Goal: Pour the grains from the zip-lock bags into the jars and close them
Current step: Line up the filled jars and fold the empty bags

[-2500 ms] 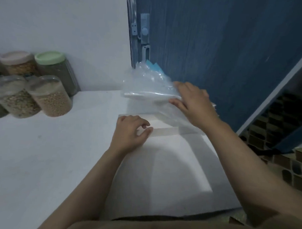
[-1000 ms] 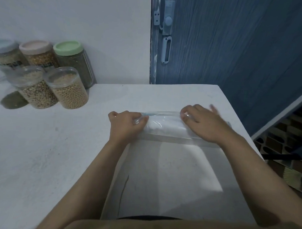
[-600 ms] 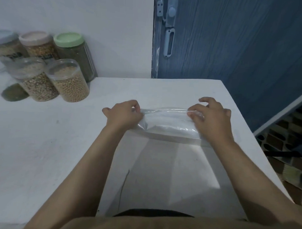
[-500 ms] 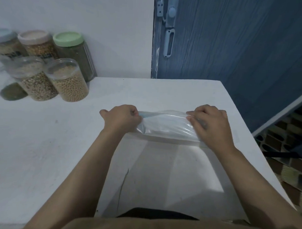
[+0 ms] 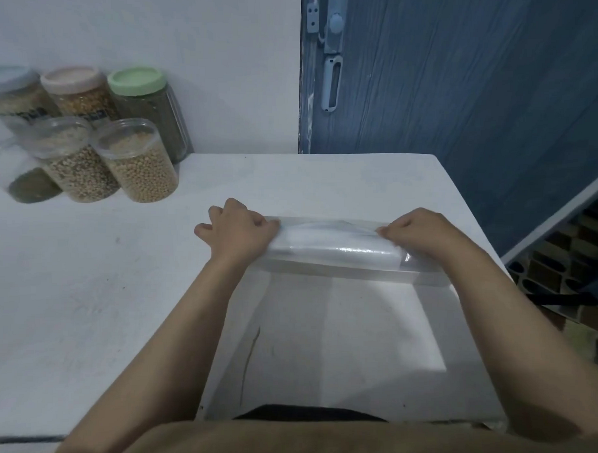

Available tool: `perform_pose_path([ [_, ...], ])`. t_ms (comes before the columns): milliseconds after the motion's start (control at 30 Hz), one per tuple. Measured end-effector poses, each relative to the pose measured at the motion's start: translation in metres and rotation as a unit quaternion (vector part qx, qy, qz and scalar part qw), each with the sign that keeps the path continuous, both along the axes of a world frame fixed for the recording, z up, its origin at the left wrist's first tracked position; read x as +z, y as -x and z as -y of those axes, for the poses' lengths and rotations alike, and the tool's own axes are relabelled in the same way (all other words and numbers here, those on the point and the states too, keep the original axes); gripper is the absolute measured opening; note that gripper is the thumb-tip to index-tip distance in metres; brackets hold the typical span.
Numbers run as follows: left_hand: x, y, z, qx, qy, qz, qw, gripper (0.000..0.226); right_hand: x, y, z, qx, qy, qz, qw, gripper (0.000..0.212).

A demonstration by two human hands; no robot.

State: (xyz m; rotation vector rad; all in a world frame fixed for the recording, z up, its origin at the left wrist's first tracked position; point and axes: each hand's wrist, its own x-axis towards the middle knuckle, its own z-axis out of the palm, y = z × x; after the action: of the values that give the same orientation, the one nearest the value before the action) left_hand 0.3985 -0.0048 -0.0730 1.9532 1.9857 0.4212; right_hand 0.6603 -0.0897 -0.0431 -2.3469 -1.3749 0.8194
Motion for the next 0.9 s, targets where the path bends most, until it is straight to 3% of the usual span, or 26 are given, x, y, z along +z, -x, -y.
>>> perform_pose_path([
  [133,0.004,0.002,-0.013,0.043,0.094,0.014,0.995,0.028,-0.009,-0.004,-0.004,-0.048,-0.073,-0.006,0.996,0.044],
  [200,0.003,0.004,-0.016,0.036,0.094,0.03,0.994,0.028,-0.013,0.001,-0.002,-0.033,-0.12,0.008,0.992,0.035],
  [233,0.002,0.005,-0.014,0.025,0.05,0.031,0.998,0.028,-0.016,0.003,-0.002,-0.025,-0.136,0.016,0.99,0.029],
  [300,-0.003,0.007,-0.008,-0.037,-0.121,0.041,0.991,0.022,-0.018,0.006,-0.003,-0.007,-0.14,0.062,0.988,0.022],
  [367,-0.006,0.008,-0.007,-0.154,-0.259,0.082,0.95,0.016,-0.016,0.009,-0.004,0.012,-0.124,0.133,0.983,0.017],
  [400,-0.004,0.007,-0.007,-0.206,-0.279,0.102,0.932,0.016,-0.015,0.011,-0.004,0.022,-0.124,0.154,0.98,0.013],
  [500,0.006,-0.003,-0.003,-0.296,-0.249,0.094,0.917,0.028,-0.014,0.01,-0.005,0.091,-0.177,0.184,0.963,0.005],
  [600,0.006,-0.011,0.007,-0.345,-0.236,0.057,0.907,0.031,-0.009,0.003,-0.007,0.183,-0.219,0.185,0.94,0.022],
  [733,0.001,-0.008,0.011,-0.343,-0.171,0.036,0.923,0.041,0.012,0.006,0.002,0.212,-0.088,0.054,0.972,0.037],
  [800,0.0,-0.005,0.012,-0.356,-0.144,0.01,0.923,0.047,0.012,0.014,0.008,0.232,-0.053,0.089,0.967,0.045],
  [900,-0.002,-0.003,0.007,-0.366,-0.095,-0.007,0.926,0.039,0.002,0.025,0.011,0.249,-0.03,0.184,0.951,0.059],
])
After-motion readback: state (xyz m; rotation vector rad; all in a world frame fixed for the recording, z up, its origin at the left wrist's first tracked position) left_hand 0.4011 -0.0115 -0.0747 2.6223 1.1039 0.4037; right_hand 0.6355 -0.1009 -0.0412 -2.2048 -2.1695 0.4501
